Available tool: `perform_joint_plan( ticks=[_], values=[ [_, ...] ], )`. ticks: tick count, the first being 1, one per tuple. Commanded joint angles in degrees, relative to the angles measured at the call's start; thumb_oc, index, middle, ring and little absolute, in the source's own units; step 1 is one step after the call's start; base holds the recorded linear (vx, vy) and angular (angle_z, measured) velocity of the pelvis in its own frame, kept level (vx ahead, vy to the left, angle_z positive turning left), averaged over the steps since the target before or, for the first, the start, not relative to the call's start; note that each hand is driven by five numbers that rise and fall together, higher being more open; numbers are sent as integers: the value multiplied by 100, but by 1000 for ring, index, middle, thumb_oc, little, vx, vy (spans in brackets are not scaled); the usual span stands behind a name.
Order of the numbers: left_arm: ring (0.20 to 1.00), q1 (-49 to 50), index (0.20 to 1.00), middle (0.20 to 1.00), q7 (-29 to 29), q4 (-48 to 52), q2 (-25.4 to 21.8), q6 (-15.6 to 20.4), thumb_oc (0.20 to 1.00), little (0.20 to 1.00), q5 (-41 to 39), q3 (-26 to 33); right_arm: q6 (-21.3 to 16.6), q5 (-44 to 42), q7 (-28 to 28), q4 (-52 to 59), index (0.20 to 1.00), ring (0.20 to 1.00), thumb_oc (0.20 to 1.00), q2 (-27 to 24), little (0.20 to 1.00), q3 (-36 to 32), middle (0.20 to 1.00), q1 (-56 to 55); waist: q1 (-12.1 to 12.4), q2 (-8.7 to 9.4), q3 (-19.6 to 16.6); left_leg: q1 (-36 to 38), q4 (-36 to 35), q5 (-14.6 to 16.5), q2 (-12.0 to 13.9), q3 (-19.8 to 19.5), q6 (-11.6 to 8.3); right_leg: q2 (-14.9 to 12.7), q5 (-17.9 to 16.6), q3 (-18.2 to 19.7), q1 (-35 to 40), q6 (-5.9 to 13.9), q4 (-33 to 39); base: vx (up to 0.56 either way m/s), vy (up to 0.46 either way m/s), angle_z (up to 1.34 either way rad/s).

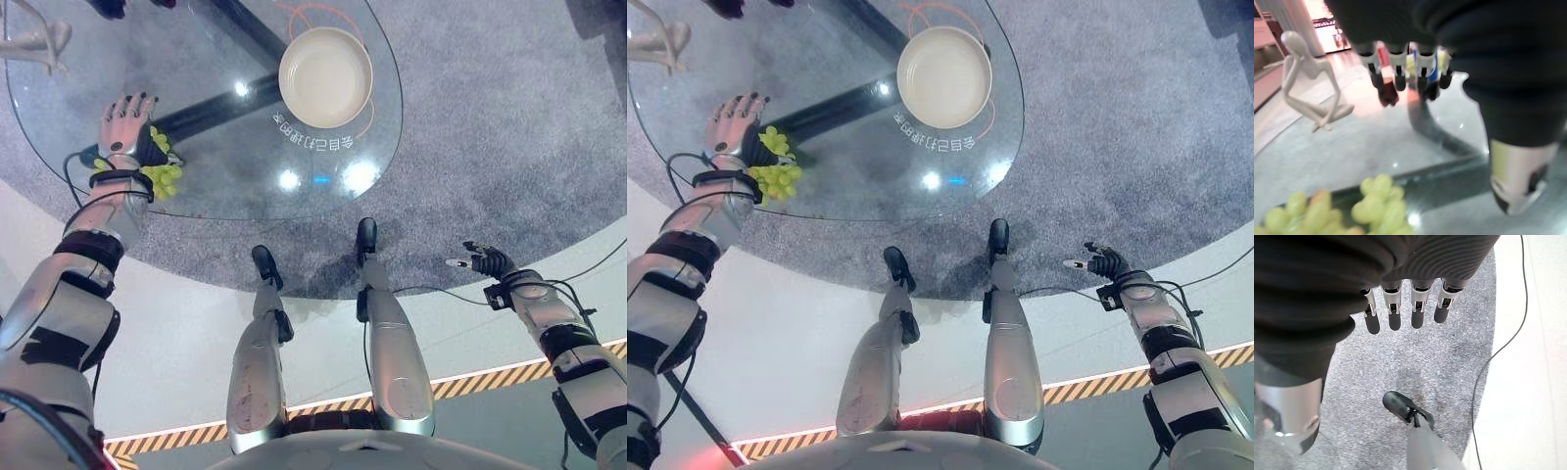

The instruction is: Pick up fruits into the plate

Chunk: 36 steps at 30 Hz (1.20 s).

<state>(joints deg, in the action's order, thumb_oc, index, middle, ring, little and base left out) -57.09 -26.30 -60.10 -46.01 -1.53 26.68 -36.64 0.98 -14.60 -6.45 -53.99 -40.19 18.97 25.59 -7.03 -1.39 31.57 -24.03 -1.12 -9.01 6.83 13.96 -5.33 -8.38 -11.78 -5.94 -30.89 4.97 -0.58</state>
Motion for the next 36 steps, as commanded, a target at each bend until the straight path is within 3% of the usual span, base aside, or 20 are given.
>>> perform_joint_plan(
  ticks=[1,6,7,11,20,28,36],
  values=[
    [1000,-140,1000,1000,231,-504,-409,-350,1000,1000,1,2,-93,-110,116,-199,1000,1000,1000,-181,1000,114,1000,-99,-132,275,-178,-994,1271,869,-566,-280,115,218,1046,-92,-517,77,-1146,7,38,-4],
    [1000,-250,1000,1000,605,-900,-344,-801,1000,1000,-505,-2,-120,-32,153,-261,1000,1000,1000,-207,1000,79,1000,-94,-219,283,-178,-1398,1548,944,-563,-230,154,254,1070,-32,-940,38,-1362,18,44,1],
    [1000,-253,1000,1000,684,-1034,-312,-1030,1000,1000,-830,89,-139,2,166,-293,1000,1000,1000,-188,1000,84,1000,-116,-228,285,-178,-1503,1626,966,-564,-231,164,260,1083,-20,-1044,29,-1429,0,0,0],
    [1000,-245,1000,1000,509,-1347,-221,-1244,1000,1000,-1167,376,-224,51,226,-347,1000,1000,1000,-63,1000,123,1000,-163,-225,323,-178,-1598,1646,967,-565,-267,167,295,1111,8,-1127,12,-1468,7,5,1],
    [1000,-181,1000,1000,510,-1573,-229,-1300,1000,1000,-1277,643,-160,-9,276,-179,1000,1000,1000,-14,1000,162,1000,-164,-172,411,-178,-1833,1724,919,-561,-400,145,359,1132,-9,-1307,-36,-1569,6,-10,5],
    [1000,-273,1000,1000,58,-1592,-233,-1380,1000,1000,-1227,653,-208,-125,320,-181,1000,1000,1000,-35,1000,131,1000,-190,-168,498,-178,-2130,1870,940,-515,-483,174,428,1161,21,-1588,-74,-1705,0,1,1],
    [1000,-540,1000,1000,-358,-1655,-318,-1503,1000,1000,-444,464,-358,-268,298,-184,1000,1000,1000,31,1000,126,1000,-271,-221,610,-178,-2390,1981,981,-471,-511,192,459,1100,64,-1828,-69,-1718,0,0,0]
  ],
)
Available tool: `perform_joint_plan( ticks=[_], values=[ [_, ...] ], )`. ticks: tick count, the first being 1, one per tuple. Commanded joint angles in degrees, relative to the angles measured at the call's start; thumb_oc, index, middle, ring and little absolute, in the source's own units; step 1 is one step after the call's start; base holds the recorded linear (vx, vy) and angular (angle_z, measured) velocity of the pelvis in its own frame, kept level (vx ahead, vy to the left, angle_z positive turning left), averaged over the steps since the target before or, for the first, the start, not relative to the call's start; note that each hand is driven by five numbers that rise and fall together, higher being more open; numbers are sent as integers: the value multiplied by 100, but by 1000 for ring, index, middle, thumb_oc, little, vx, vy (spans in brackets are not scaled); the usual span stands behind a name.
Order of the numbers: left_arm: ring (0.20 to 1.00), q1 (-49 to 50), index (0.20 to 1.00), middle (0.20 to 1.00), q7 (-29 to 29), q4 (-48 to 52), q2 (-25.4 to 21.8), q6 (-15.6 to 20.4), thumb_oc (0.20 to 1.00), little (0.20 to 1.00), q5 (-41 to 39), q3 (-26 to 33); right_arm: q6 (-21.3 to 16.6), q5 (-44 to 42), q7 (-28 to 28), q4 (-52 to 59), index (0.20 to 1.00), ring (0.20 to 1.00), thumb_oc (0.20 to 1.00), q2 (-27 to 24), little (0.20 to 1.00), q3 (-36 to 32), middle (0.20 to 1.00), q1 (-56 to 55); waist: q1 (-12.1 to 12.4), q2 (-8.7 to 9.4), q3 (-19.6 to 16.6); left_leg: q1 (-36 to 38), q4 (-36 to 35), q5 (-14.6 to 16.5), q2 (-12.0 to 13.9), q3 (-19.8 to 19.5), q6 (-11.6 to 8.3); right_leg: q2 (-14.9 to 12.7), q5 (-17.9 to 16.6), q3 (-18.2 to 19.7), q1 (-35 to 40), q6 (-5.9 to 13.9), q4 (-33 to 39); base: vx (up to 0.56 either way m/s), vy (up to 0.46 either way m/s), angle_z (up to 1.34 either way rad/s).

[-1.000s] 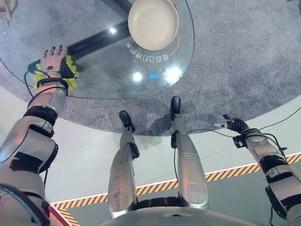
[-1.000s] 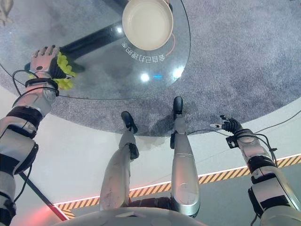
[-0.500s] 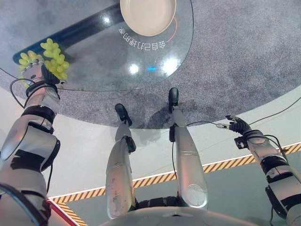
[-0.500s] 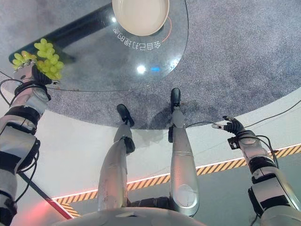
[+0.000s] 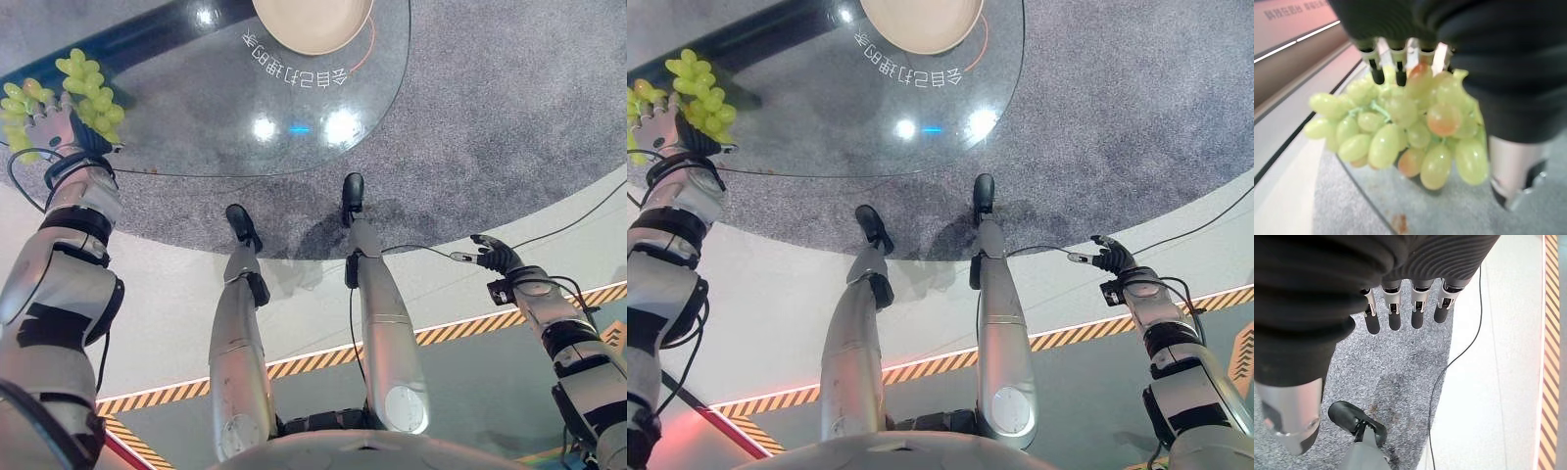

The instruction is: Pick up fruits into the plate

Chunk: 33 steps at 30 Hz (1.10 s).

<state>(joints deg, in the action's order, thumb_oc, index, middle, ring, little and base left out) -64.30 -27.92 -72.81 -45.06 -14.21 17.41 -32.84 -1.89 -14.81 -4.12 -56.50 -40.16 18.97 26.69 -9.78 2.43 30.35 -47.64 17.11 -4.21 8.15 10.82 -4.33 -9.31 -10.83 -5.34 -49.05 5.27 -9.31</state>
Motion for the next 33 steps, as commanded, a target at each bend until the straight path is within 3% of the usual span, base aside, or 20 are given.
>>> perform_joint_plan(
  ticks=[1,6,14,16,17,18,19,20,21,22,23,24,29,33],
  values=[
    [1000,136,1000,1000,-208,-403,-420,-248,1000,1000,750,13,-122,-268,77,56,1000,1000,1000,39,1000,130,1000,-395,41,238,-56,-71,187,513,-602,-203,94,551,992,10,-49,-96,-850,0,0,0],
    [1000,11,1000,1000,-158,-524,-400,-233,1000,1000,1539,-237,-252,-373,63,33,1000,1000,1000,35,1000,114,1000,-376,-6,271,-56,-182,279,560,-584,-195,95,519,940,25,-140,-76,-840,0,0,0],
    [1000,-89,1000,1000,127,-680,-318,-211,1000,1000,1323,-402,-415,-542,88,135,1000,1000,1000,-28,1000,90,1000,-205,-74,300,-56,-321,310,586,-573,-185,76,514,868,66,-268,-50,-778,-1,2,0],
    [752,-99,752,752,179,-713,-312,-186,752,752,1350,-432,-421,-599,89,177,1000,1000,1000,-53,1000,72,1000,-181,-84,309,-56,-347,325,588,-571,-188,71,511,855,70,-281,-46,-766,0,0,0],
    [200,-131,200,200,279,-792,-297,-110,200,200,1506,-514,-428,-721,93,272,1000,1000,1000,-78,1000,66,1000,-129,-105,341,-56,-417,368,598,-561,-196,63,518,826,84,-333,-39,-766,66,7,-2],
    [200,-77,200,200,282,-796,-282,-107,200,200,1506,-525,-426,-722,92,266,1000,1000,1000,-69,1000,88,1000,-176,-82,325,-56,-282,426,812,-542,-259,22,546,1013,94,-197,0,-829,0,0,0],
    [200,-133,200,200,368,-780,-280,-160,200,200,1522,-547,-425,-744,86,350,1000,1000,1000,-84,1000,57,1000,-123,-112,365,-56,-427,351,604,-557,-197,65,531,819,83,-338,-30,-748,61,3,-5],
    [200,-80,200,200,378,-785,-261,-165,200,200,1533,-570,-414,-756,86,370,1000,1000,1000,-79,1000,87,1000,-163,-94,354,-56,-294,399,812,-539,-261,24,562,997,94,-207,10,-803,-5,-9,-6],
    [200,-71,200,200,372,-787,-253,-175,200,200,1570,-581,-414,-777,76,399,1000,1000,1000,-81,1000,90,1000,-161,-97,365,-56,-299,392,810,-539,-264,22,566,988,95,-211,13,-795,-5,-16,-7],
    [200,-92,200,200,296,-796,-266,-123,200,200,1658,-573,-437,-813,49,442,1000,1000,1000,-89,1000,63,1000,-119,-118,401,-56,-448,331,596,-559,-211,62,550,792,84,-349,-24,-720,-4,-14,-4],
    [200,-40,200,200,300,-800,-252,-120,200,200,1658,-583,-435,-813,48,435,1000,1000,1000,-80,1000,86,1000,-163,-96,384,-56,-312,383,806,-542,-275,22,577,975,94,-214,15,-779,-72,-32,-2],
    [200,-74,200,200,227,-779,-263,-64,200,200,1609,-578,-417,-820,69,508,1000,1000,1000,-68,1000,80,1000,-112,-119,417,-56,-445,318,593,-563,-217,56,552,779,81,-334,-17,-689,0,0,0],
    [200,-70,200,200,68,-730,-288,50,200,200,1511,-598,-396,-860,89,590,1000,1000,1000,-43,1000,114,1000,-99,-111,433,-56,-447,302,586,-560,-229,49,548,767,67,-328,-10,-676,-16,-9,-1],
    [200,-70,200,200,-329,-605,-295,350,200,200,988,-469,-430,-876,133,637,1000,1000,1000,17,1000,152,1000,-120,-93,448,-56,-385,222,559,-570,-234,38,558,754,53,-267,-4,-618,0,0,0]
  ],
)
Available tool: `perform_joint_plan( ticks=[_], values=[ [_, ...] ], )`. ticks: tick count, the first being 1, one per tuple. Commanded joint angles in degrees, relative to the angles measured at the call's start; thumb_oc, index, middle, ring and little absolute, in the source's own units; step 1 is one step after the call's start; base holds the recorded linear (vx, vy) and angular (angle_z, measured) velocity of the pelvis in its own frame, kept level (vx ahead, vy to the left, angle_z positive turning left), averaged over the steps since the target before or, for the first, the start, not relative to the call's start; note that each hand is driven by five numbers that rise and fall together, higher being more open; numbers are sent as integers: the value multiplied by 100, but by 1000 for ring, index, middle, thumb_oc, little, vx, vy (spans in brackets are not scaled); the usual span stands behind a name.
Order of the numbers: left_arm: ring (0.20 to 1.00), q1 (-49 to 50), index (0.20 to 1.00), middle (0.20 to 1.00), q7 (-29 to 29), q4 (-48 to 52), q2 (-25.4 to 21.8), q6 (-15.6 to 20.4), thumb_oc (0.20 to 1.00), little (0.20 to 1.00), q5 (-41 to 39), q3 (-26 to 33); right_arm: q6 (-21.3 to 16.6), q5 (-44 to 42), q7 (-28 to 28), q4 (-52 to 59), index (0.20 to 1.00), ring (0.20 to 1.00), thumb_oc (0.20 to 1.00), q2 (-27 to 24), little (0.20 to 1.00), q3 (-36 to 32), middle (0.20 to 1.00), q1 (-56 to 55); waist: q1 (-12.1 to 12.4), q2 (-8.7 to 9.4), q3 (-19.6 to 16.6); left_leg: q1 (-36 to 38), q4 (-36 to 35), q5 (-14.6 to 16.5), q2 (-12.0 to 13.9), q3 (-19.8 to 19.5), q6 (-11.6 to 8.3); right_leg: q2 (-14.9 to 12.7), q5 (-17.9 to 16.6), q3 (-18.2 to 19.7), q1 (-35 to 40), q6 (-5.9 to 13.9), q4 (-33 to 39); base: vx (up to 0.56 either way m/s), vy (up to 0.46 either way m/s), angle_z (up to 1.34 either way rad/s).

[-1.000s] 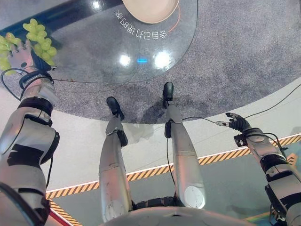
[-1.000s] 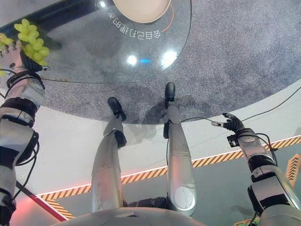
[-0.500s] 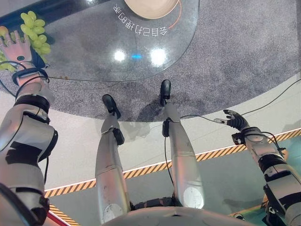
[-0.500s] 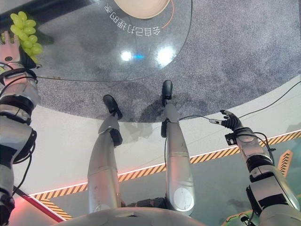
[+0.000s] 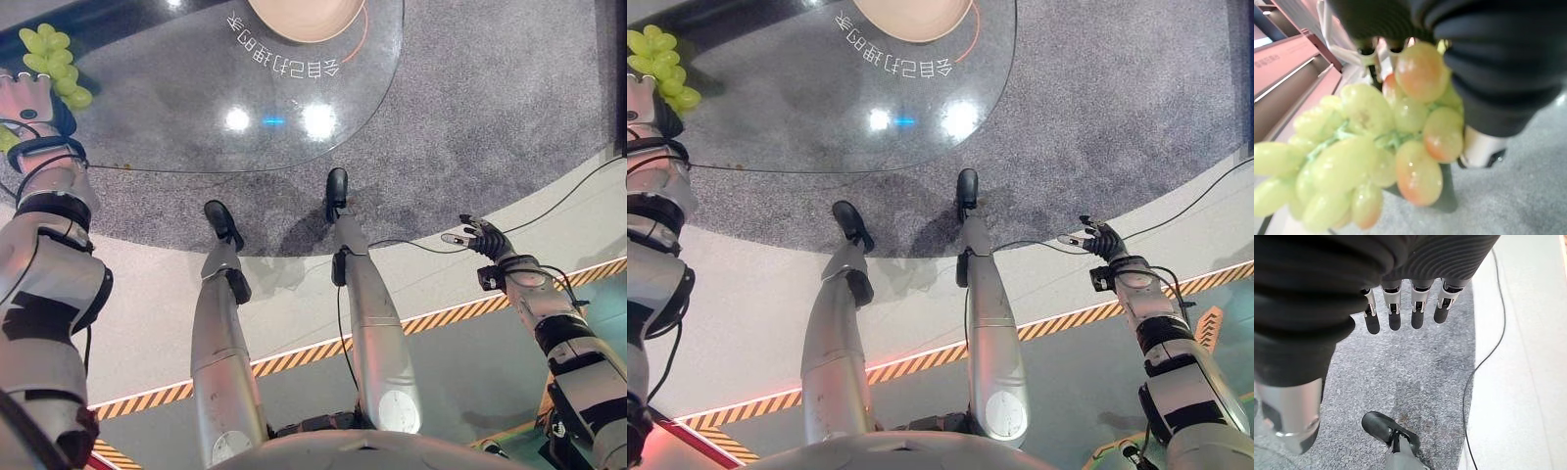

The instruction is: Pick up fruits into the plate

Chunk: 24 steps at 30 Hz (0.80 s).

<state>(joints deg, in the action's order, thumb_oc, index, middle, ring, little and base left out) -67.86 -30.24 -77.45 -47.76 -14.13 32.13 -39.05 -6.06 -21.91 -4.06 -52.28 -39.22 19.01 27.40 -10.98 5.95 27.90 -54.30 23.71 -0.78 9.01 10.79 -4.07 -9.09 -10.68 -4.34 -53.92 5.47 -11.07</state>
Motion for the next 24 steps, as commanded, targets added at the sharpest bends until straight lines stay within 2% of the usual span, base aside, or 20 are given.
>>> perform_joint_plan(
  ticks=[1,4,6,7,8,9,13,16,24],
  values=[
    [200,257,200,200,-221,-84,-44,487,200,200,-758,197,-21,-173,105,230,1000,1000,1000,-77,1000,157,1000,-202,36,101,190,313,-462,207,-655,-233,6,534,741,-55,254,-20,-430,0,0,0],
    [200,224,200,200,-419,97,-42,722,200,200,-1445,379,-1,-142,133,332,1000,1000,1000,-24,1000,188,1000,-265,52,110,190,383,-497,197,-663,-248,7,548,759,-55,315,-22,-433,0,0,0],
    [200,170,200,200,-589,285,-13,1134,200,200,-2147,677,-14,-111,197,406,1000,1000,1000,90,1000,259,1000,-329,75,134,190,474,-546,188,-663,-259,4,557,783,-69,409,-19,-414,-5,-16,1],
    [200,146,200,200,-574,321,-11,1161,200,200,-2220,725,-14,-107,213,425,1000,1000,1000,111,1000,276,1000,-341,79,137,190,489,-553,189,-664,-262,4,557,788,-75,422,-20,-411,-11,-41,3],
    [200,103,200,200,-656,443,13,1406,200,200,-2573,842,-16,-83,256,489,1000,1000,1000,175,1000,319,1000,-376,91,141,190,528,-567,193,-667,-266,4,555,803,-89,458,-18,-413,-13,-44,4],
    [200,59,200,200,-611,561,36,1631,200,200,-2894,935,25,-57,292,582,1000,1000,1000,225,1000,347,1000,-400,93,143,190,573,-583,196,-669,-258,2,550,808,-107,495,-12,-408,-14,-54,7],
    [200,0,200,200,-506,1091,215,2079,200,200,-3710,1241,142,76,483,922,1000,1000,1000,457,1000,438,1000,-575,112,146,190,755,-690,191,-668,-230,-4,534,840,-167,647,-3,-368,-11,-45,6],
    [200,44,200,200,-358,1427,388,2315,200,200,-4322,1396,197,166,548,1082,1000,1000,1000,563,1000,463,1000,-633,122,137,190,843,-751,187,-673,-216,-10,519,848,-205,719,11,-336,-10,-39,2],
    [200,177,200,200,66,2256,833,2676,200,200,-5432,1557,463,311,702,1486,1000,1000,1000,720,1000,482,1000,-740,111,135,190,1018,-795,205,-683,-152,-12,501,864,-234,870,15,-325,-7,-25,5]
  ],
)
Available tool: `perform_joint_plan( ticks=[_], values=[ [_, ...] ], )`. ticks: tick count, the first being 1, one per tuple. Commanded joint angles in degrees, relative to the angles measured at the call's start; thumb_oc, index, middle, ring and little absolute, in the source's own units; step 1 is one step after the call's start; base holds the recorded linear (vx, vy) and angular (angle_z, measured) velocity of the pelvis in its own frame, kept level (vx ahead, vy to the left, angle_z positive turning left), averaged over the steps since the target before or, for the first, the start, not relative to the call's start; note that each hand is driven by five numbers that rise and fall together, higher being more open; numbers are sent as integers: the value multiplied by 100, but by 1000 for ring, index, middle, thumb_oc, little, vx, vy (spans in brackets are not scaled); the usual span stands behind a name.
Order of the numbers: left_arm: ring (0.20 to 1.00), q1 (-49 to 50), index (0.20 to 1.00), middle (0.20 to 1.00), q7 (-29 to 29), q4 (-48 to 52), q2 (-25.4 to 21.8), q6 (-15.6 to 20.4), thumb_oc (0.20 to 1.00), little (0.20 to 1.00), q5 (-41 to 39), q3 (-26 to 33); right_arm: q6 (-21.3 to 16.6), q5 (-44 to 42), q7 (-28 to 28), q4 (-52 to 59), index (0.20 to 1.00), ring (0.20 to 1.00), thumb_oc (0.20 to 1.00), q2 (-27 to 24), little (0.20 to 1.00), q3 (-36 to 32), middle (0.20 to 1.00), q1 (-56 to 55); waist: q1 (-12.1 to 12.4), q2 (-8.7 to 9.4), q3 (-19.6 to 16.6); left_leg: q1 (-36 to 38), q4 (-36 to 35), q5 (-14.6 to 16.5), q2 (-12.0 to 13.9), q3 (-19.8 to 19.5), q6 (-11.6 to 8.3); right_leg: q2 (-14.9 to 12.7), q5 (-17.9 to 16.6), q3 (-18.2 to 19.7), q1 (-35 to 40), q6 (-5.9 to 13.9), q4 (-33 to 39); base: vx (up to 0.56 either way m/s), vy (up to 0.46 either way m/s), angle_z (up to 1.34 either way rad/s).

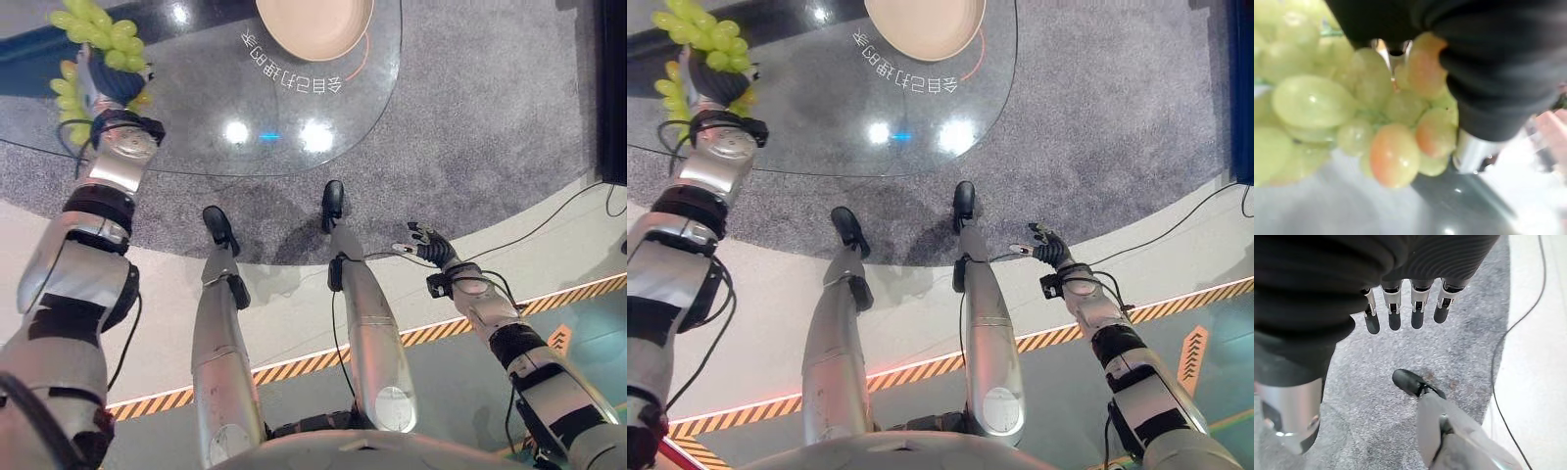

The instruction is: Pick up fruits into the plate

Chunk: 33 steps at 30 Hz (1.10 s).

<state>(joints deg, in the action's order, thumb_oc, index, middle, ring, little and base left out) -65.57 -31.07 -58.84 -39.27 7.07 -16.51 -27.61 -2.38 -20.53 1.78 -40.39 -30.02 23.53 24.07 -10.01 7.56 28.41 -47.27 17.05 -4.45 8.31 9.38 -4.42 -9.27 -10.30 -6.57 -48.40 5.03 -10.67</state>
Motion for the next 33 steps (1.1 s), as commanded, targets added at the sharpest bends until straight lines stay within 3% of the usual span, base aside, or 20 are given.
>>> perform_joint_plan(
  ticks=[1,6,12,18,26,28,33],
  values=[
    [200,-36,200,200,190,478,16,611,200,200,-705,423,91,196,126,315,1000,1000,1000,-193,1000,19,1000,-429,9,-27,138,332,-129,577,-613,0,28,517,827,-14,329,60,-369,0,0,0],
    [200,225,200,200,440,1240,237,965,200,200,-1429,447,-71,325,247,602,1000,1000,1000,-185,1000,-63,1000,-694,10,-53,138,538,-119,613,-631,76,48,484,839,-35,527,63,-393,0,0,0],
    [200,617,200,200,699,1874,330,1221,200,200,-1677,595,-402,433,425,1065,1000,1000,1000,-158,1000,-208,1000,-913,67,-70,138,903,-193,678,-644,114,57,426,876,-92,888,95,-341,1,-27,0],
    [200,1419,200,200,1407,2630,477,1406,200,200,-2075,1055,-391,554,407,1742,1000,1000,1000,-114,1000,-551,1000,-1104,230,-138,138,1672,-301,763,-619,123,47,285,1005,-220,1662,132,-268,26,-41,2],
    [200,2748,200,200,2289,3841,831,1522,200,200,-2404,1623,-365,721,-40,2615,1000,1000,1000,-145,1000,-1043,1000,-1212,480,-281,123,3068,-660,859,-646,43,45,107,1128,-264,3069,189,42,45,-23,5],
    [200,2971,200,200,2400,4002,863,1514,200,200,-2406,1661,-315,767,-156,2736,1000,1000,1000,-169,1000,-1096,1000,-1229,512,-312,27,3210,-720,857,-650,21,38,86,1138,-284,3231,182,118,82,-7,1],
    [200,4089,200,200,2923,4857,1064,1372,200,200,-2397,1855,-101,886,-770,3279,1000,1000,1000,-257,1000,-1151,1000,-1154,718,-411,-640,3913,-1205,751,-590,-51,-29,-83,989,-506,4035,250,715,123,-37,-4]
  ],
)
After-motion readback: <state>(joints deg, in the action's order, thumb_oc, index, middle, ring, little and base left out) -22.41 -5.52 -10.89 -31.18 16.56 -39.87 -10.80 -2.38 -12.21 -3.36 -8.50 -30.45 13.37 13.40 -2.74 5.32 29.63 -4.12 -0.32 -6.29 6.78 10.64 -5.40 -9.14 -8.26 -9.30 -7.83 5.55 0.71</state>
